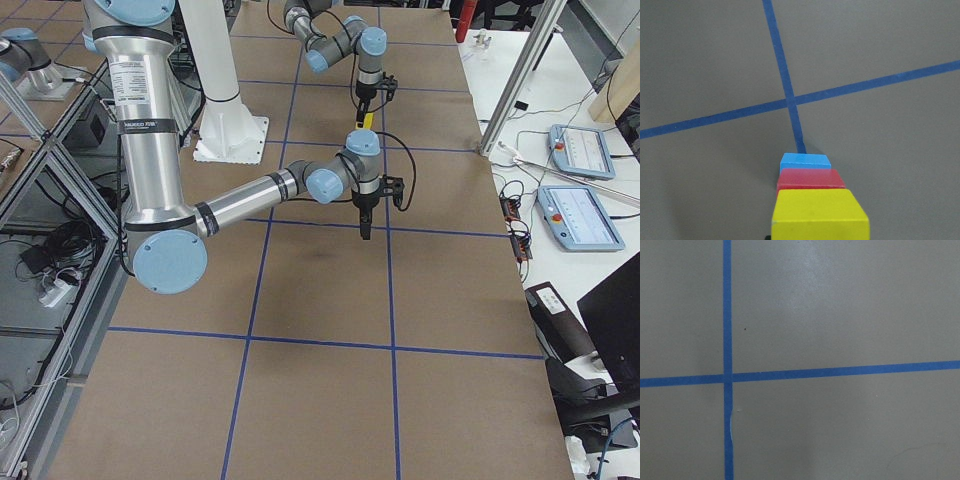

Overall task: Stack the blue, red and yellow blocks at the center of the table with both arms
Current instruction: 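Lower the yellow cube onto the red cube with the left gripper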

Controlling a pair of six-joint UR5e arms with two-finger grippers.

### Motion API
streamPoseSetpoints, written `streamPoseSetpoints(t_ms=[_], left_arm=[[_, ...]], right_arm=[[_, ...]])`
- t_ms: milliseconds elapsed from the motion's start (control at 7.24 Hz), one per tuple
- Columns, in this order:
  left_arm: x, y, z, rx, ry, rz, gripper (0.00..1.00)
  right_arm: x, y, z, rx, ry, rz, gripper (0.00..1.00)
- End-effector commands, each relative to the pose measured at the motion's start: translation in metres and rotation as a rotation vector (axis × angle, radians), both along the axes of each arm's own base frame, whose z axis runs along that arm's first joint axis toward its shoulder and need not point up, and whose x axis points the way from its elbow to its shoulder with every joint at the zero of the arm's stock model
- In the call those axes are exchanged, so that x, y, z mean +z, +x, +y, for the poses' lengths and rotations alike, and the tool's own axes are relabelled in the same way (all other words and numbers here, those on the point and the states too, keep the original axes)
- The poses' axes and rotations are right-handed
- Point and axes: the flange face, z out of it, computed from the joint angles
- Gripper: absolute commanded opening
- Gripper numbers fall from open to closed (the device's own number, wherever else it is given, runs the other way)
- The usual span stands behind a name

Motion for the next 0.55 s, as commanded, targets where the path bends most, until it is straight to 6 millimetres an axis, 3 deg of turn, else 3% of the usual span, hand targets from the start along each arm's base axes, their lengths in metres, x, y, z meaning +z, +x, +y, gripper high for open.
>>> streamPoseSetpoints(t_ms=[0, 414], left_arm=[[0.0000, -0.0009, -0.0010, -0.002, 0.000, 0.000, 0.00], [0.0001, -0.0010, -0.0014, -0.005, 0.003, -0.002, 0.00]], right_arm=[[0.0008, -0.0001, -0.0002, 0.000, -0.001, 0.001, 1.00], [0.0008, -0.0001, -0.0002, 0.002, -0.003, 0.001, 1.00]])
